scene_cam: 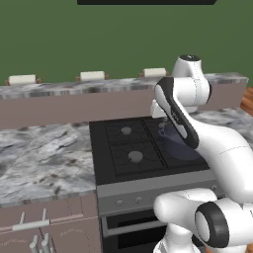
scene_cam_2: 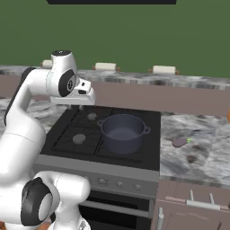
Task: Turn on the burner for the pot on the stove. Wait thirty seconds for the pot to heat up. Then add the eggplant to the pot.
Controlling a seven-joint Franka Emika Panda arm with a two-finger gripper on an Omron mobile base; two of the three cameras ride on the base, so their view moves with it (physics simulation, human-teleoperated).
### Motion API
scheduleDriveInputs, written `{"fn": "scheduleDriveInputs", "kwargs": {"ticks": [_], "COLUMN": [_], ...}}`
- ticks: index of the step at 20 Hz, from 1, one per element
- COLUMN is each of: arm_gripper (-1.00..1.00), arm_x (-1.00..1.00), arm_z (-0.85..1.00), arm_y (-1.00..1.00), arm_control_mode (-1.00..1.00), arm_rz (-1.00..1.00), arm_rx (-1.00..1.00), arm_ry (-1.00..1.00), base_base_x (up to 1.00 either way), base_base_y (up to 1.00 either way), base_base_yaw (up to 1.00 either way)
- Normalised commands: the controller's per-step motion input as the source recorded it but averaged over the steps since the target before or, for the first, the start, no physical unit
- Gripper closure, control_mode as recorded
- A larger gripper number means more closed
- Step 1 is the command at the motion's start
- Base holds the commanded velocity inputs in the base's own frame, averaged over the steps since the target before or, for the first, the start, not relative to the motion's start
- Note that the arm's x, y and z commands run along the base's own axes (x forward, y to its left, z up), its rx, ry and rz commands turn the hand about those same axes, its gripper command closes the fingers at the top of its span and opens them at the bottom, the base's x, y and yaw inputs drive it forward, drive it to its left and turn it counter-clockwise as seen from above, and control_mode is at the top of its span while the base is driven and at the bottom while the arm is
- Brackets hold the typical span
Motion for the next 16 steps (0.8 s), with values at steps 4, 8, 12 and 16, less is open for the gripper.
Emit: {"fn": "scheduleDriveInputs", "kwargs": {"ticks": [4, 8, 12, 16], "arm_gripper": [-1.0, -1.0, -1.0, -1.0], "arm_x": [-0.13, -0.34, -0.43, -0.5], "arm_z": [0.0, -0.01, -0.05, -0.09], "arm_y": [0.0, 0.0, -0.01, -0.15], "arm_control_mode": [-1.0, -1.0, -1.0, -1.0], "arm_rz": [0.0, 0.0, 0.0, -0.02], "arm_rx": [0.0, 0.0, 0.0, 0.0], "arm_ry": [0.0, 0.0, 0.0, 0.0], "base_base_x": [0.0, 0.0, 0.0, 0.0], "base_base_y": [0.0, 0.0, 0.0, 0.0], "base_base_yaw": [0.0, 0.0, 0.0, 0.0]}}
